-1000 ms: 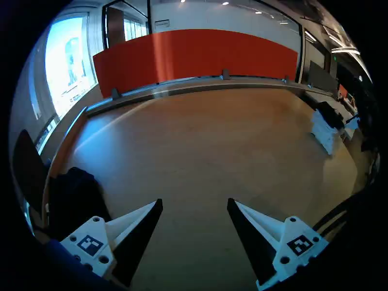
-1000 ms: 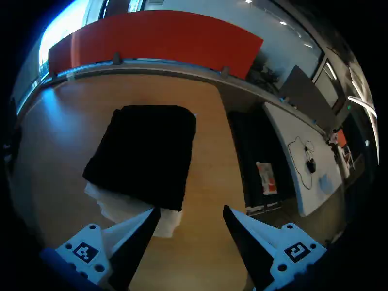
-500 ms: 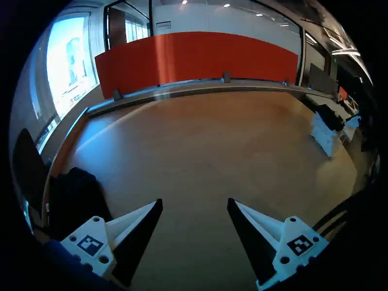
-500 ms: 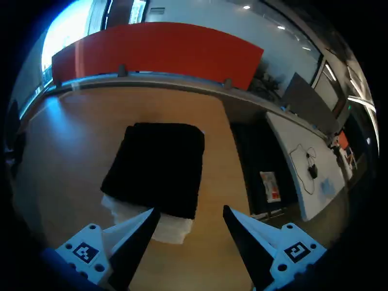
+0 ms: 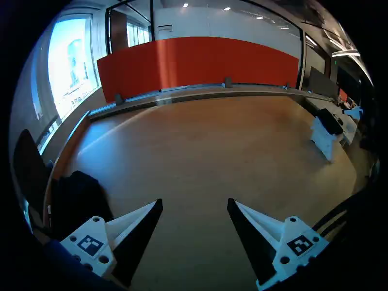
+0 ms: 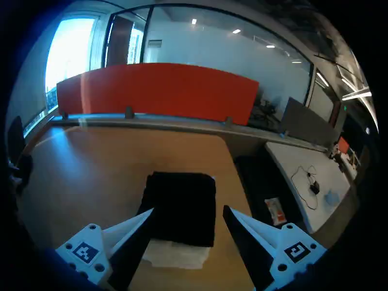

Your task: Fold towel

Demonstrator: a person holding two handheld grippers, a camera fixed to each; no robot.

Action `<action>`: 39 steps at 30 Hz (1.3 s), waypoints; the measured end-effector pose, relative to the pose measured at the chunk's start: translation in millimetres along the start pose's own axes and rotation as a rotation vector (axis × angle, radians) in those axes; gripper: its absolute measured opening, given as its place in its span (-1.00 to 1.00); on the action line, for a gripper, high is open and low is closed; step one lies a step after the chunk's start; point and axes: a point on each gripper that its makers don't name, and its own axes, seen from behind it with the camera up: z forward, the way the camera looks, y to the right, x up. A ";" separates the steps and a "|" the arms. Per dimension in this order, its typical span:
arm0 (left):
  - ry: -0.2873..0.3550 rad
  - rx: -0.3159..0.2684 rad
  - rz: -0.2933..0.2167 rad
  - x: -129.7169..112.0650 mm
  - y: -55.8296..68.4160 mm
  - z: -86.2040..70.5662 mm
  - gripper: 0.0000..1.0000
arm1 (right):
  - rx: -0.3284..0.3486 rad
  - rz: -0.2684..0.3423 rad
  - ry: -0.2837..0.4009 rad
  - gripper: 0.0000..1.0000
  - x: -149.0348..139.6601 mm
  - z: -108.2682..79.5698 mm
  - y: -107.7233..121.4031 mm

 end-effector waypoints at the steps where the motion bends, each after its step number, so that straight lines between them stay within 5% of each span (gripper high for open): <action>1: 0.002 0.001 -0.001 0.9 -0.3 -0.4 0.99 | 0.003 0.010 0.025 1.00 5.9 -1.7 -2.1; 6: 0.012 0.006 -0.005 4.3 -2.0 -2.2 0.99 | 0.012 0.066 0.117 1.00 26.2 -7.3 -9.8; 17: 0.078 0.022 -0.028 28.9 -12.1 -6.0 0.99 | 0.029 0.117 0.203 1.00 40.6 -11.6 -25.4; 27: 0.217 0.057 -0.075 75.4 -30.6 -13.8 0.99 | 0.020 0.143 0.364 1.00 80.0 -27.6 -43.1; 39: 0.377 0.096 -0.130 124.4 -54.4 -26.8 0.99 | 0.025 0.136 0.451 1.00 115.6 -42.8 -79.5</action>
